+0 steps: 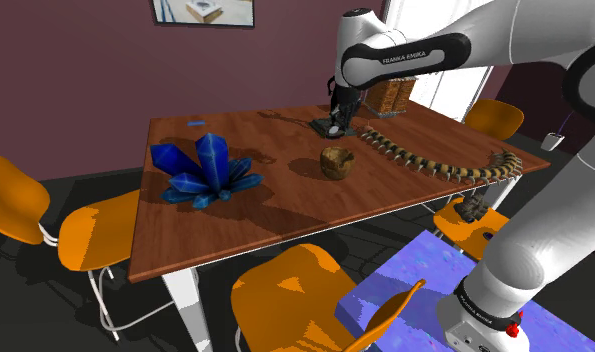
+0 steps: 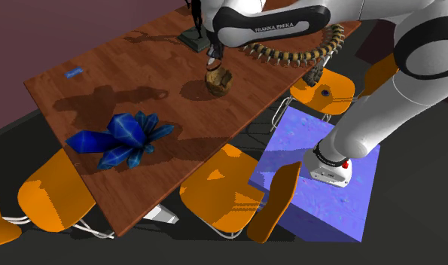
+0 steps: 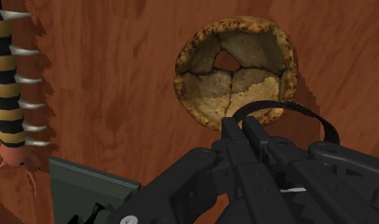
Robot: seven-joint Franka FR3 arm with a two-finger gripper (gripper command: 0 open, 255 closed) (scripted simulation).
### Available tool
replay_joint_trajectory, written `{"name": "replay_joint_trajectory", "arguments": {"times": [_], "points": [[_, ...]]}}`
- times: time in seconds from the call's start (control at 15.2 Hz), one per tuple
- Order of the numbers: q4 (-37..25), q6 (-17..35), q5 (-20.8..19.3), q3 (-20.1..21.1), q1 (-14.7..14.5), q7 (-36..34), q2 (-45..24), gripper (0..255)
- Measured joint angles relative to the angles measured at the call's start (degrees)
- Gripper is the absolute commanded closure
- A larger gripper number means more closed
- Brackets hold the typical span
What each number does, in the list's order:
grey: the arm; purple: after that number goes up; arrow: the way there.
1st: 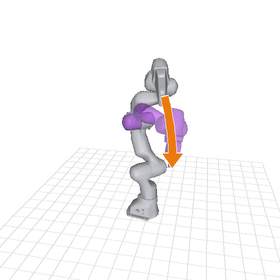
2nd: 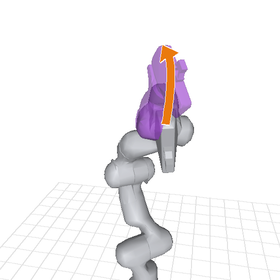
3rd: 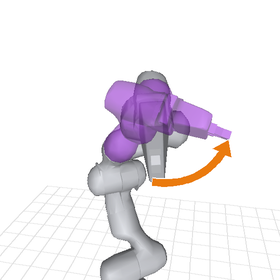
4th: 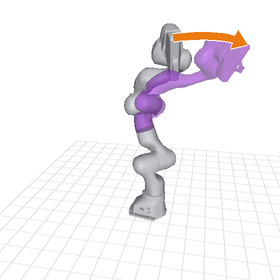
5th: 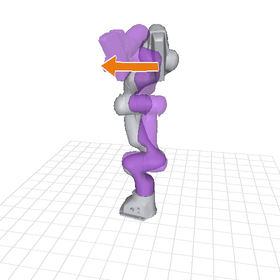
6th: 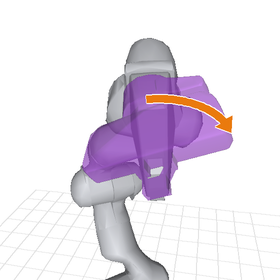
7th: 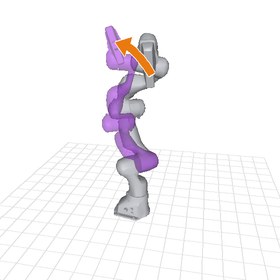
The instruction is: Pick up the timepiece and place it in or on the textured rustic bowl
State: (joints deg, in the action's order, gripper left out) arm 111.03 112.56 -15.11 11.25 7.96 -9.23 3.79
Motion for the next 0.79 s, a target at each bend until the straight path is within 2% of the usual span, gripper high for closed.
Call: {"name": "replay_joint_trajectory", "arguments": {"times": [0.2,0.79], "points": [[-0.3,0.9,0.1,-1.7,1.5,3.1,-0.4,255],[4.3,7.0,-1.0,-1.9,1.8,1.7,-2.1,255]]}}
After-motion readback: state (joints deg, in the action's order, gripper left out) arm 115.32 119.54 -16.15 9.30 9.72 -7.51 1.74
